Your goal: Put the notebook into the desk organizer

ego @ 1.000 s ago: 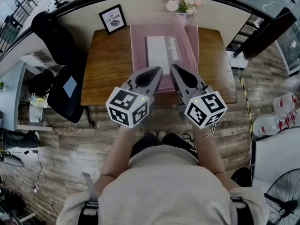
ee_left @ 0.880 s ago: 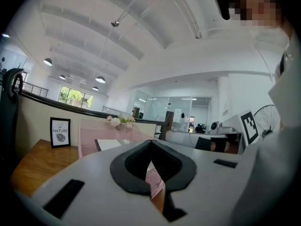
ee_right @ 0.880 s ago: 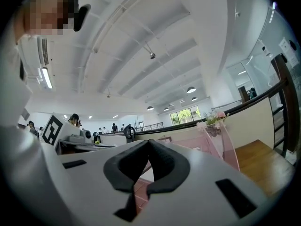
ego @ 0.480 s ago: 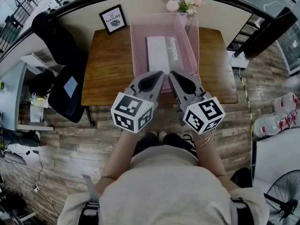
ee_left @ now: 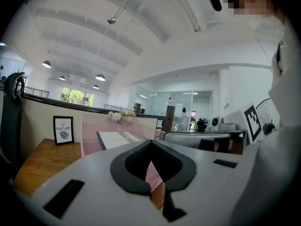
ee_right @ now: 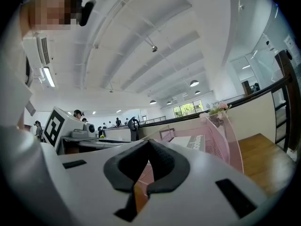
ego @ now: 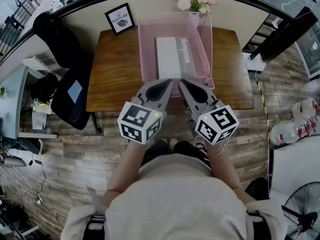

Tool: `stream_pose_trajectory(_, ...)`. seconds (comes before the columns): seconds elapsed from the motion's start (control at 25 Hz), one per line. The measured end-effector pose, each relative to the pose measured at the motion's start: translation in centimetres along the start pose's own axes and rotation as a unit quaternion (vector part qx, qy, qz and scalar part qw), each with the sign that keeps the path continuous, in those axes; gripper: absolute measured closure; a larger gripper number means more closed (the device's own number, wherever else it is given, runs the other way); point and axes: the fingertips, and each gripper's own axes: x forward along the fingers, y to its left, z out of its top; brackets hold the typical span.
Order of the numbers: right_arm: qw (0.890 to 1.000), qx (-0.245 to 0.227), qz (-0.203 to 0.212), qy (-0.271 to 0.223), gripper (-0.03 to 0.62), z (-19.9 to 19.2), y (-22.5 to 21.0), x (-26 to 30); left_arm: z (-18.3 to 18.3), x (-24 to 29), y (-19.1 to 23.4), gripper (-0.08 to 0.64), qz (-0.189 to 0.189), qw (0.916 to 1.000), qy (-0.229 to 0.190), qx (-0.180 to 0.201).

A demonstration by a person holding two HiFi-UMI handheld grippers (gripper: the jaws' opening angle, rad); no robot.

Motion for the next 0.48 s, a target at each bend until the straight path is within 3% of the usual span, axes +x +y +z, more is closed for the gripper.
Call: stream_pose_trajectory(0.48, 1.0, 0.001, -0.009, 0.003, 0.583, -0.87, -0.25, 0.04, -0.86, 0.1, 0.35, 0.549, -0.01, 0.9997, 0.007, -0.022)
